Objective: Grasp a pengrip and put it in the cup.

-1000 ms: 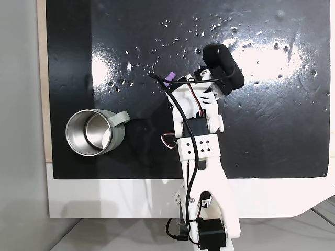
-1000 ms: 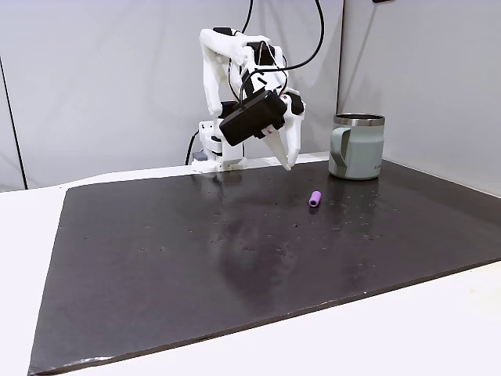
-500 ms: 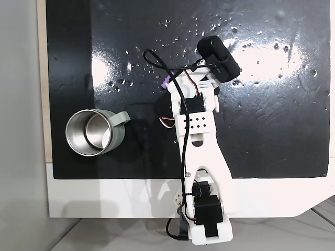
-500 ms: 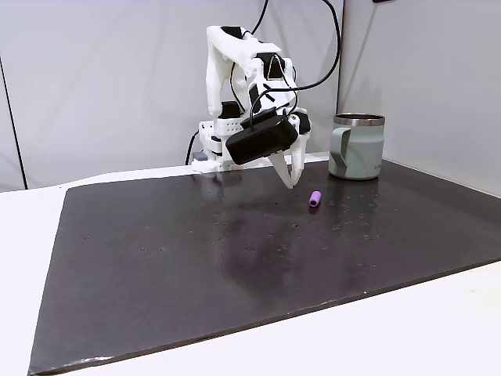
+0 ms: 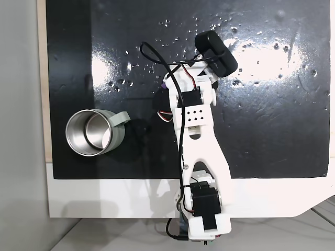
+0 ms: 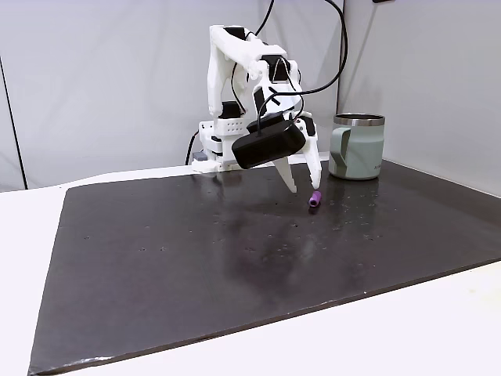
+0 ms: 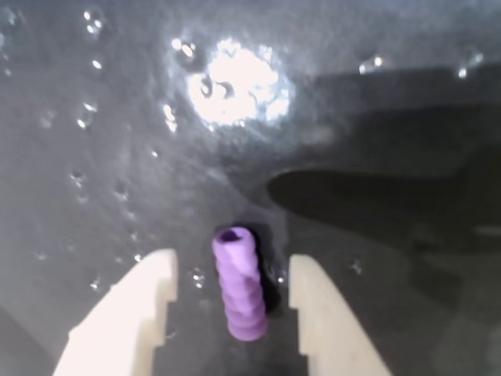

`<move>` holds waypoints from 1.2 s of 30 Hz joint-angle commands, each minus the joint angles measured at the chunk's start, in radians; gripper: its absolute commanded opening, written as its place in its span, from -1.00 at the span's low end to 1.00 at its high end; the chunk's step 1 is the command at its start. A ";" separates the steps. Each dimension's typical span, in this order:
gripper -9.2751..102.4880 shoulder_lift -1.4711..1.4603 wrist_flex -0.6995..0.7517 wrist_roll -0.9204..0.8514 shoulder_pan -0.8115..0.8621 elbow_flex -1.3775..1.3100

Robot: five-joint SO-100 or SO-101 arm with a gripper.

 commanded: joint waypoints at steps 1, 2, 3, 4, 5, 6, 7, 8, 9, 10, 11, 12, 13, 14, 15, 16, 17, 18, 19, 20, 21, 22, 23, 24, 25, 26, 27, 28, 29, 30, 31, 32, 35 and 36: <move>-0.43 -0.008 0.015 -0.023 -0.026 -0.067; -0.41 -0.020 0.018 -0.028 -0.029 -0.074; -0.40 -0.037 0.031 -0.034 -0.035 -0.086; -0.40 -0.055 0.041 -0.034 -0.040 -0.100; -0.40 -0.075 0.052 -0.034 -0.044 -0.115; -0.40 -0.095 0.063 -0.035 -0.049 -0.130; -0.40 -0.114 0.071 -0.035 -0.054 -0.144; -0.40 -0.129 0.078 -0.035 -0.058 -0.156; -0.40 -0.143 0.084 -0.035 -0.063 -0.166; -0.40 -0.153 0.091 -0.035 -0.069 -0.175; -0.40 -0.161 0.094 -0.035 -0.074 -0.179; -0.40 -0.169 0.095 -0.035 -0.078 -0.183; -0.40 -0.175 0.097 -0.035 -0.083 -0.186; -0.40 -0.181 0.098 -0.035 -0.086 -0.187; -0.43 -0.186 0.098 -0.035 -0.091 -0.187; -0.48 -0.190 0.100 -0.035 -0.092 -0.187; -0.50 -0.196 0.100 -0.035 -0.095 -0.189; -0.57 -0.199 0.100 -0.035 -0.097 -0.190; -0.64 -0.202 0.100 -0.035 -0.098 -0.192; -0.71 -0.204 0.100 -0.035 -0.100 -0.192; -0.77 -0.206 0.101 -0.037 -0.101 -0.192; -0.80 -0.207 0.104 -0.038 -0.103 -0.192; -0.83 -0.209 0.109 -0.041 -0.104 -0.192; -0.83 -0.209 0.114 -0.043 -0.106 -0.192; -0.83 -0.210 0.118 -0.043 -0.106 -0.192; -0.83 -0.210 0.121 -0.043 -0.106 -0.192; -0.84 -0.210 0.126 -0.043 -0.106 -0.192; -0.84 -0.207 0.130 -0.043 -0.106 -0.192; -0.84 -0.198 0.137 -0.040 -0.107 -0.192; -0.84 -0.179 0.146 -0.034 -0.109 -0.192; -0.84 -0.158 0.156 -0.028 -0.114 -0.192; -0.84 -0.129 0.169 -0.023 -0.118 -0.192; -0.84 -0.023 0.212 -0.014 -0.147 -0.192; -0.84 0.017 0.229 -0.012 -0.158 -0.193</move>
